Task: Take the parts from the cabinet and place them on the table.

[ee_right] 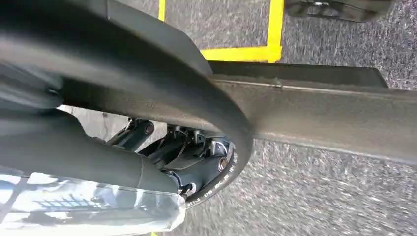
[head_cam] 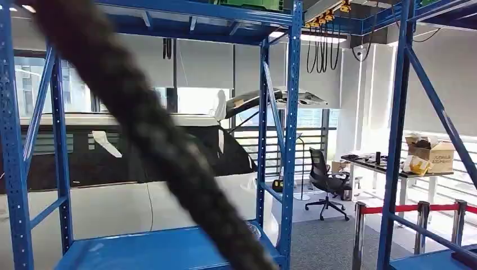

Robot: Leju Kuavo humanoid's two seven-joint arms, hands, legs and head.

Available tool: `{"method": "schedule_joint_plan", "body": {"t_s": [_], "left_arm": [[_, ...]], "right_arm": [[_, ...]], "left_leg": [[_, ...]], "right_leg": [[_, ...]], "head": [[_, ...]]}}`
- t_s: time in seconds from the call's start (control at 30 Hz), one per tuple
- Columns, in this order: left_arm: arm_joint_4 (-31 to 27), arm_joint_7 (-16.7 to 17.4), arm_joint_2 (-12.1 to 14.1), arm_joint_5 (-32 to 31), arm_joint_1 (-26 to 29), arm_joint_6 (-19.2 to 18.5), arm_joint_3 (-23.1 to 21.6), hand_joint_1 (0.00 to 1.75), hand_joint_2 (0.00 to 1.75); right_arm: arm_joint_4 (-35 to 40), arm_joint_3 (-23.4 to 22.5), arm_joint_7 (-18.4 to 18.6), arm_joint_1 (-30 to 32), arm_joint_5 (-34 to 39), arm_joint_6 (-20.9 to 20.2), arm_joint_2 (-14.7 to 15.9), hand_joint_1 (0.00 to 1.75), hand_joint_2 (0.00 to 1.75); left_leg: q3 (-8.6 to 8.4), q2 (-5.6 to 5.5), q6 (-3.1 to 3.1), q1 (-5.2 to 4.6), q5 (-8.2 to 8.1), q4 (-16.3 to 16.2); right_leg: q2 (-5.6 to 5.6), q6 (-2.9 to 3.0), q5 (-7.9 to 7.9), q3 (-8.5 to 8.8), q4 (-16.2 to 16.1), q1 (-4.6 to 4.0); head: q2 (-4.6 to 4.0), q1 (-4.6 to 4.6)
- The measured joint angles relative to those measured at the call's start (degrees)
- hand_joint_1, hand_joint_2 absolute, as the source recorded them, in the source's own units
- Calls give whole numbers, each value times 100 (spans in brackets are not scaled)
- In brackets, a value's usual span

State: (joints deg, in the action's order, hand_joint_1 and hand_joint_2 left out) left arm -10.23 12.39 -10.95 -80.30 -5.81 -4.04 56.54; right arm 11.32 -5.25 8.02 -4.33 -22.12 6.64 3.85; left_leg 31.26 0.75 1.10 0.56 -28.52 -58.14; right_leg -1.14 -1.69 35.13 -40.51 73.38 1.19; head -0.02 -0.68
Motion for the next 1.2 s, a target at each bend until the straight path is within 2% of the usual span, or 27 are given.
{"method": "schedule_joint_plan", "body": {"t_s": [0.03,0.07,0.1,0.17,0.2,0.23,0.33,0.37,0.4,0.43,0.5,0.53,0.57,0.6,0.67,0.7,0.73,0.83,0.87,0.9,0.93,1.0,1.03,1.07,1.1,1.17,1.2], "left_arm": [[0,0,0,11,3,-7,4,0,0],[0,0,0,13,3,-7,9,0,0],[0,-2,0,17,1,-7,11,0,0],[0,-2,0,20,1,-13,22,0,0],[0,-2,2,22,1,-15,26,0,0],[0,-4,2,22,0,-15,31,0,0],[0,0,2,15,-5,-15,39,0,0],[0,0,2,2,-7,-15,39,0,0],[0,0,2,-24,-8,-15,39,0,0],[0,2,2,-33,-4,-15,37,0,0],[0,7,2,-46,14,-15,37,0,0],[0,7,2,-57,20,-15,37,0,0],[0,11,2,-87,21,-18,37,0,0],[0,15,2,-118,21,-17,37,0,0],[0,57,4,-199,19,-22,31,0,0],[0,99,13,-243,18,-22,6,0,0],[0,107,15,-279,19,-22,-13,0,0],[2,164,15,-324,10,-24,-59,0,0],[0,179,15,-337,2,-24,-68,0,0],[0,192,17,-350,-18,-24,-72,0,0],[0,190,17,-356,-25,-24,-83,0,0],[0,190,17,-372,-28,-24,-96,0,0],[0,190,20,-372,-28,-24,-98,0,0],[0,190,20,-380,-32,-24,-98,0,0],[0,190,20,-389,-39,-24,-103,0,0],[0,192,20,-389,-54,-22,-118,0,0],[0,192,20,-391,-71,-13,-131,0,0]], "right_arm": [[0,0,2,13,-6,2,-7,175,175],[-2,0,13,29,-17,11,-13,175,175],[-2,0,13,37,-33,20,-15,175,175],[-2,0,0,30,-44,41,-15,175,175],[-2,0,-7,12,-44,48,-17,175,175],[-2,-2,-13,-13,-50,52,-17,175,175],[-2,-2,-26,44,-70,70,-24,175,175],[-2,-2,-35,58,-87,74,-22,175,175],[-2,-2,-55,58,-98,79,-22,175,175],[-2,-2,-74,41,-112,81,-20,175,175],[-2,-2,-87,12,-118,92,-17,175,175],[-2,-2,-89,13,-143,109,-17,175,175],[-2,-2,-107,20,-201,137,-17,175,175],[-2,-2,-160,22,-252,162,-17,175,175],[-2,-2,-280,-1,-313,192,-17,175,175],[0,-2,-337,-24,-328,201,-17,175,175],[0,0,-380,-67,-352,227,-17,175,175],[2,0,-409,-115,-474,256,-15,175,175],[2,2,-402,-119,-518,256,-15,175,175],[2,7,-389,-127,-566,256,-26,175,175],[2,15,-372,-166,-597,256,-35,175,175],[4,24,-369,-256,-616,258,-66,175,175],[4,24,-369,-269,-621,258,-79,175,175],[4,24,-361,-268,-636,258,-85,175,175],[4,24,-341,-259,-658,256,-90,175,175],[4,26,-332,-259,-686,245,-98,175,175],[4,28,-328,-274,-708,243,-105,175,175]], "left_leg": [[0,67,5,-4,-4,-3],[-4,118,4,-4,-6,-3],[-5,163,1,-3,-11,-7],[-21,257,-32,-2,-35,-26],[-14,302,-66,-36,-57,-48],[1,340,-99,-69,-79,-80],[-34,453,-137,-71,-72,-50],[-30,409,-188,-46,-123,-76],[18,190,-213,-21,-266,-240],[172,52,-218,-16,-505,-599],[557,-35,-230,3,-910,-1503],[707,-43,-236,12,-991,-1842],[725,-43,-240,24,-934,-1872],[623,-45,-242,43,-747,-1637],[202,-107,-242,88,-236,-717],[18,-282,-243,123,-62,-279],[-21,-480,-253,116,-118,-155],[15,-385,-219,72,-119,-156],[6,-344,-168,113,-87,-118],[-6,-273,-130,104,-63,-83],[0,-222,-73,84,-53,-73],[14,-69,-50,46,-53,-75],[14,-5,-46,35,-55,-76],[9,49,-43,29,-58,-76],[8,101,-43,28,-61,-77],[-1,185,-47,28,-70,-80],[-9,223,-66,28,-82,-85]], "right_leg": [[16,-4,29,-108,249,2],[30,-13,-74,-65,183,4],[53,-15,-264,82,-107,7],[222,-3,-711,615,-1103,9],[463,4,-685,764,-1415,-13],[417,27,-692,764,-1459,-63],[299,72,-704,736,-1456,-56],[257,128,-734,750,-1490,7],[223,170,-740,745,-1490,14],[187,227,-744,738,-1490,14],[87,246,-748,732,-1489,8],[33,246,-748,735,-1488,7],[-18,246,-748,740,-1486,10],[-77,244,-748,743,-1483,18],[-200,231,-748,768,-1478,41],[-256,197,-744,766,-1474,48],[-313,141,-750,725,-1437,13],[-417,24,-824,671,-1488,55],[-442,-13,-824,646,-1488,28],[-217,-18,-750,619,-1405,38],[-54,-7,-580,497,-1147,19],[13,-10,-152,67,-238,16],[21,-12,-34,-97,131,17],[28,-12,-38,-159,287,17],[35,-15,-141,-106,197,17],[92,-3,-575,278,-541,17],[197,8,-770,522,-1000,14]], "head": [[2,-4],[2,-4],[2,-9],[2,-13],[2,-13],[0,-20],[0,0],[0,-2],[4,-2],[2,9],[2,13],[2,15],[2,17],[2,18],[2,20],[2,18],[-6,20],[2,2],[0,7],[2,2],[2,13],[2,7],[2,0],[2,-7],[2,-9],[2,-15],[2,-17]]}}
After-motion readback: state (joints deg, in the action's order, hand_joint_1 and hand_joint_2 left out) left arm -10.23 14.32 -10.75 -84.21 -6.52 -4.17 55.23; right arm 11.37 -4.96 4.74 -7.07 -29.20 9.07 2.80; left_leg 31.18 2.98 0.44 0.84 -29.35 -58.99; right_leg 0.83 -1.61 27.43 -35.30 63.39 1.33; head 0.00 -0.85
